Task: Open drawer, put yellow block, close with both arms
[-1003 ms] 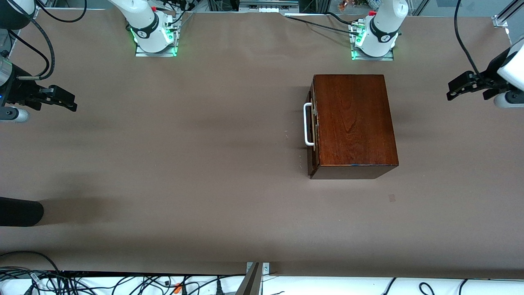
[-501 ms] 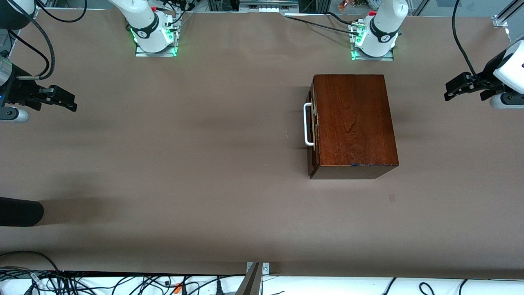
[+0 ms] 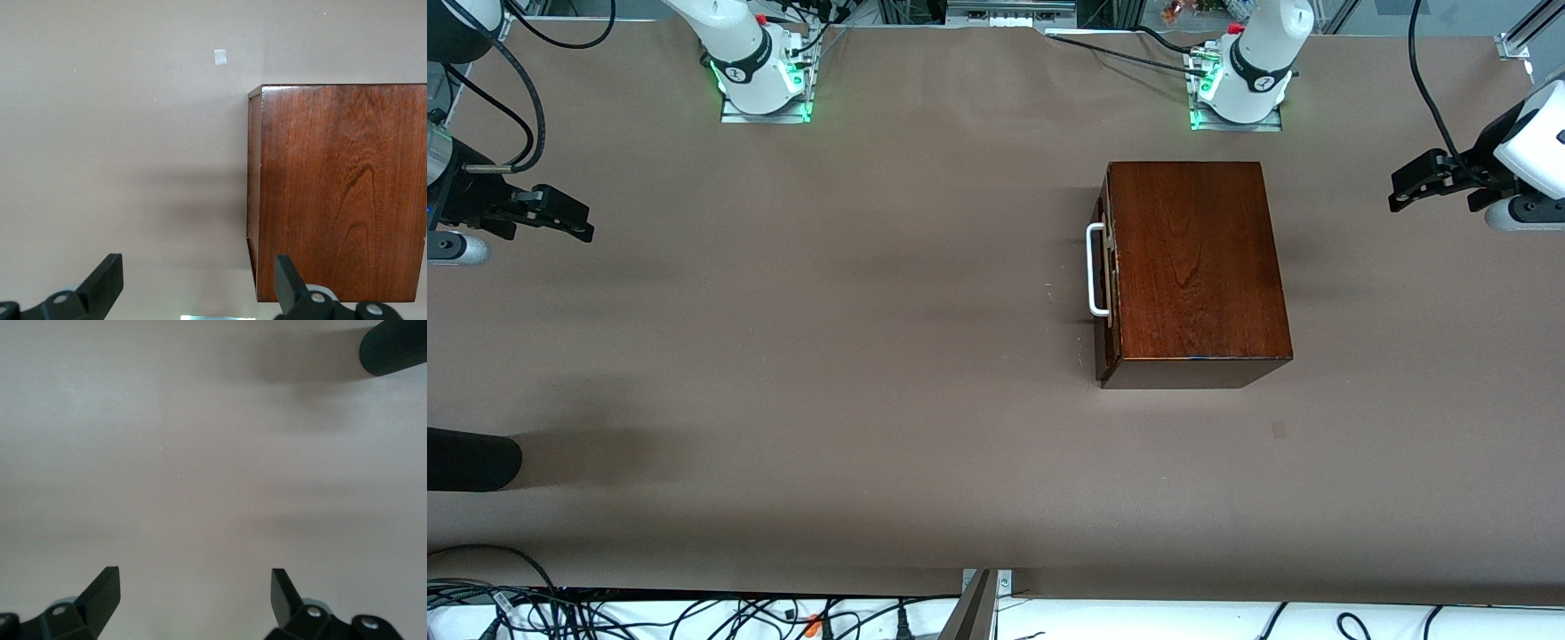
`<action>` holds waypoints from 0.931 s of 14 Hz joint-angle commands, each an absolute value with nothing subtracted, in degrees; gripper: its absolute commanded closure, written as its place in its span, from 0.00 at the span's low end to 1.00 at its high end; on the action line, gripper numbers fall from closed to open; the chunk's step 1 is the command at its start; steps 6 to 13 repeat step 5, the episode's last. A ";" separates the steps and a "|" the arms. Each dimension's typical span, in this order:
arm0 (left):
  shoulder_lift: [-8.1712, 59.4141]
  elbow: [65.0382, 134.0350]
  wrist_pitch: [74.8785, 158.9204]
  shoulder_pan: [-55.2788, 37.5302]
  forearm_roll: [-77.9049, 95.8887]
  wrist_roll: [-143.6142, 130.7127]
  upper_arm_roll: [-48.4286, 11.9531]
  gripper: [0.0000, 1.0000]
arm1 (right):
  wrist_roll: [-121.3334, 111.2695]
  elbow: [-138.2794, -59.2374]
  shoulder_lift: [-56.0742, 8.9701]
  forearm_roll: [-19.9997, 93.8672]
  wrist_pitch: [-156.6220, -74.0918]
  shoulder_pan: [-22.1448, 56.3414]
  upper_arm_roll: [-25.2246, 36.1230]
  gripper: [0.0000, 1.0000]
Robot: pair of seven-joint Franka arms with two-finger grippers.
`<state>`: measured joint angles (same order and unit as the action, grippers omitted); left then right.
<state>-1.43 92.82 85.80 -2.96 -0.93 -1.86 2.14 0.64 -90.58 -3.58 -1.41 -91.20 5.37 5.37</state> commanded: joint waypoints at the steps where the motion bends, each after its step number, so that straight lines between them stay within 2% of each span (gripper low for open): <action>1: 0.00 90.18 84.20 -3.43 -1.14 -2.20 2.02 0.00 | 0.53 -90.88 -2.46 -1.14 -91.05 4.57 4.57 0.00; 13: 0.00 90.18 84.20 -3.43 -1.14 -2.20 2.02 0.00 | 0.53 -90.88 -2.46 -1.14 -91.23 4.57 4.57 0.00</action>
